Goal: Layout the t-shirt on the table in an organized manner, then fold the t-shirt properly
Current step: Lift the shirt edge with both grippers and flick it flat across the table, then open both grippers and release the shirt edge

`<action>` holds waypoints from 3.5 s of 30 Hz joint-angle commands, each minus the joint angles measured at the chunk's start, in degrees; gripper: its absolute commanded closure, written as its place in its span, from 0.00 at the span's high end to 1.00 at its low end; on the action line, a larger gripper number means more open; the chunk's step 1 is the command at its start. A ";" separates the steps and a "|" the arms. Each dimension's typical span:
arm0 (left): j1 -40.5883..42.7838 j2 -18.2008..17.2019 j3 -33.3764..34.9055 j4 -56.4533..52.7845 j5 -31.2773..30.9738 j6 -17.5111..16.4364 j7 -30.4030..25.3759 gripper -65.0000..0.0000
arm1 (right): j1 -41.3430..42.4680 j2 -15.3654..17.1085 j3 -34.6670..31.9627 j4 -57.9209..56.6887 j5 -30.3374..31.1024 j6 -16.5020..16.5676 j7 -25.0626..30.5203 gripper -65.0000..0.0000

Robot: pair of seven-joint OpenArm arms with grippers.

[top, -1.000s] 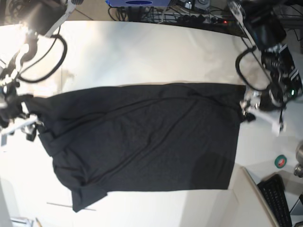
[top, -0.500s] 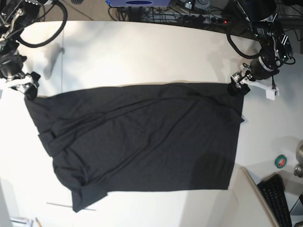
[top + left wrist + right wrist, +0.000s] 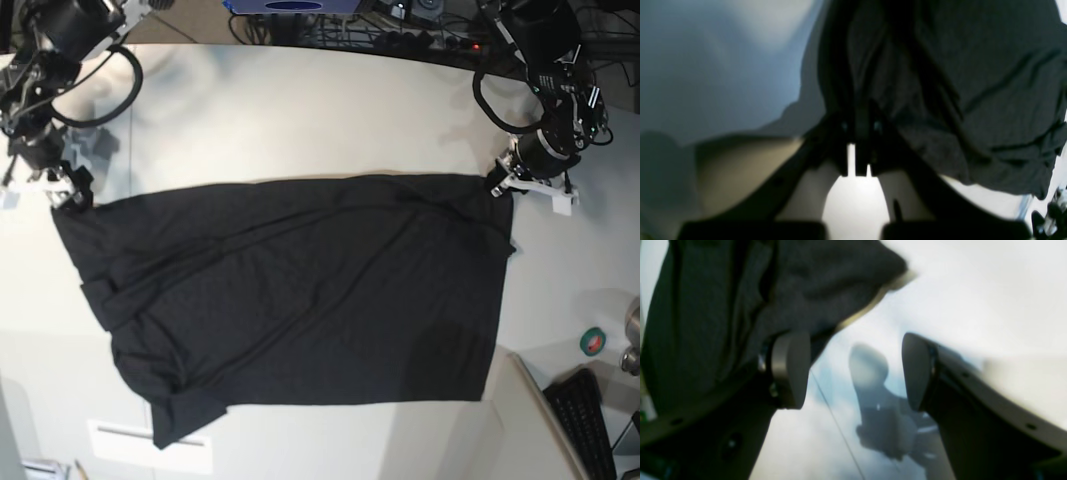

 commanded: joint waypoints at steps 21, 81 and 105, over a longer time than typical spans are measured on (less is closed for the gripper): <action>1.05 -0.87 1.87 10.75 8.70 0.37 0.37 0.00 | 7.91 9.40 -0.56 -19.93 0.83 -4.86 12.59 0.00; 19.69 -2.63 -1.38 26.40 10.81 0.28 8.19 0.00 | -27.08 0.43 -10.49 21.65 1.09 -13.65 5.82 0.00; 17.75 -4.74 -15.97 27.46 10.54 0.28 8.46 0.85 | -22.60 2.81 0.15 27.45 1.01 -13.65 1.07 0.42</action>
